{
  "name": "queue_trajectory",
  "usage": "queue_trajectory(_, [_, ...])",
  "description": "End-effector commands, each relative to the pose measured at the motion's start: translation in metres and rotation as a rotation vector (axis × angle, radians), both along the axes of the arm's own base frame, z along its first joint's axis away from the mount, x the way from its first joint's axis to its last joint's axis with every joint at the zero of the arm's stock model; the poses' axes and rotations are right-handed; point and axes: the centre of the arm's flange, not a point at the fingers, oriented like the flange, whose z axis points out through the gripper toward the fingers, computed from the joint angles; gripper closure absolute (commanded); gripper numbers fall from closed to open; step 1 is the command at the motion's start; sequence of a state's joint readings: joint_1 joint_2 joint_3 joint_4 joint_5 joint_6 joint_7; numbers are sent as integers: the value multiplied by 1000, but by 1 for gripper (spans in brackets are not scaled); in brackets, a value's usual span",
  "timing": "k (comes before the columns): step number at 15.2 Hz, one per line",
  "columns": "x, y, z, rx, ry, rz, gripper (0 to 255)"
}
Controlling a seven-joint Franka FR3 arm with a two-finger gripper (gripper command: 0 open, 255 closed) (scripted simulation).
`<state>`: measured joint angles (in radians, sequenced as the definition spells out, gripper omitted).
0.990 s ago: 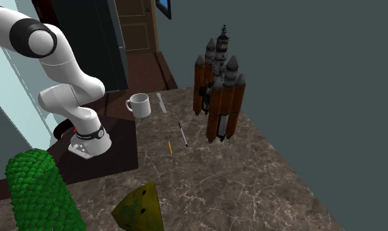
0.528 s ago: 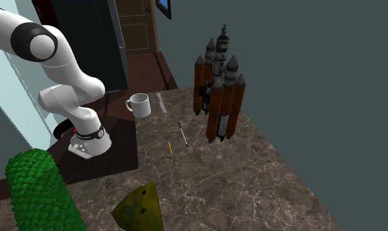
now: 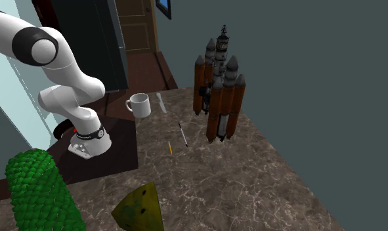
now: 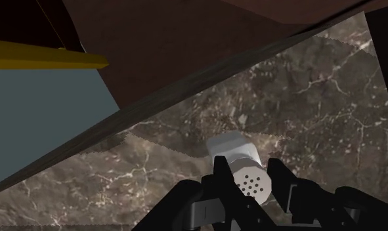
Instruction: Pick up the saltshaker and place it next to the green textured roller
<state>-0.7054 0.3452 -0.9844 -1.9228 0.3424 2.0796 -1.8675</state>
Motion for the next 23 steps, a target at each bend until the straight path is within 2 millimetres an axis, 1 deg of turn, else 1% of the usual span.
queue_trajectory(1, [0, 0, -1, 0, 0, 0, 255])
queue_trajectory(5, [0, 0, -1, 0, 0, 0, 255])
queue_trajectory(6, [0, 0, -1, 0, 0, 0, 0])
queue_trajectory(11, [0, 0, -1, 0, 0, 0, 0])
queue_trajectory(14, [-1, -1, 38, 0, 0, 0, 0])
queue_trajectory(15, [-1, -1, 49, 0, 0, 0, 0])
queue_trajectory(23, [-1, -1, 49, 0, 0, 0, 0])
